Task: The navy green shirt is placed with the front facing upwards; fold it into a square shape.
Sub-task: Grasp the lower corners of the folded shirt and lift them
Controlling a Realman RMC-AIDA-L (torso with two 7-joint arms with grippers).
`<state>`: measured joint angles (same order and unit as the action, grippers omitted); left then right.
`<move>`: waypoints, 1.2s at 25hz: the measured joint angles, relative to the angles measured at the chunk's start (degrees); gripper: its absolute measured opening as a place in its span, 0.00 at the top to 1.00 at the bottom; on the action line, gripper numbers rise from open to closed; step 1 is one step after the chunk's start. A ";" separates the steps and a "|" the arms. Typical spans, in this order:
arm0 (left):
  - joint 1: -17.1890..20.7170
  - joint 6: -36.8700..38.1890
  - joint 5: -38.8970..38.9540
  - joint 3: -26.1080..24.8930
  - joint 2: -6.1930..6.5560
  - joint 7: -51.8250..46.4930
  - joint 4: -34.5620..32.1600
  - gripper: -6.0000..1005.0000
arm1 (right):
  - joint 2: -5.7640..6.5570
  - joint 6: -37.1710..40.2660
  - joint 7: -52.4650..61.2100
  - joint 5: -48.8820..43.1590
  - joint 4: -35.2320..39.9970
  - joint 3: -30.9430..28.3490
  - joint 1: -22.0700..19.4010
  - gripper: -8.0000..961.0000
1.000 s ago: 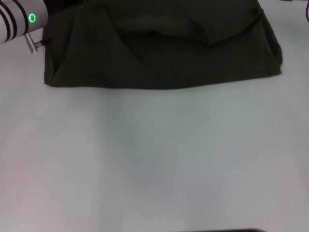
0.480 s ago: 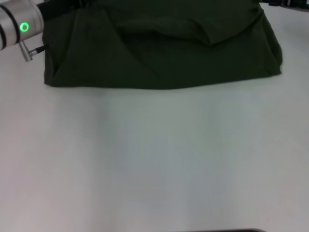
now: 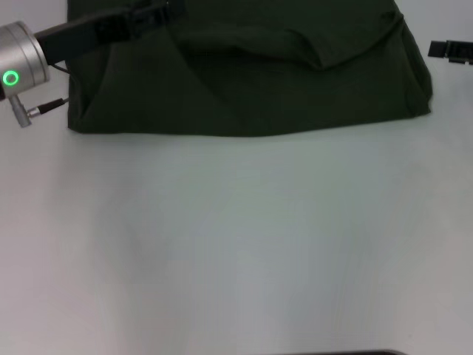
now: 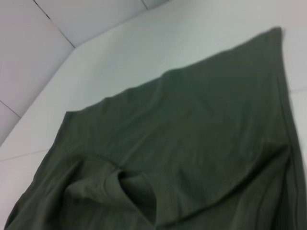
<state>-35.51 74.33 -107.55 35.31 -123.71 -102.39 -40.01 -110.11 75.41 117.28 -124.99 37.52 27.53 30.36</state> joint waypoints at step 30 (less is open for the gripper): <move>1.18 0.67 -0.18 0.72 -0.13 5.84 2.73 0.16 | -3.53 -9.11 6.76 -5.98 -2.94 4.14 1.19 0.29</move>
<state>-34.34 75.00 -107.73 36.03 -123.84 -96.55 -37.28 -113.64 66.30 124.04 -130.96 34.58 31.67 31.55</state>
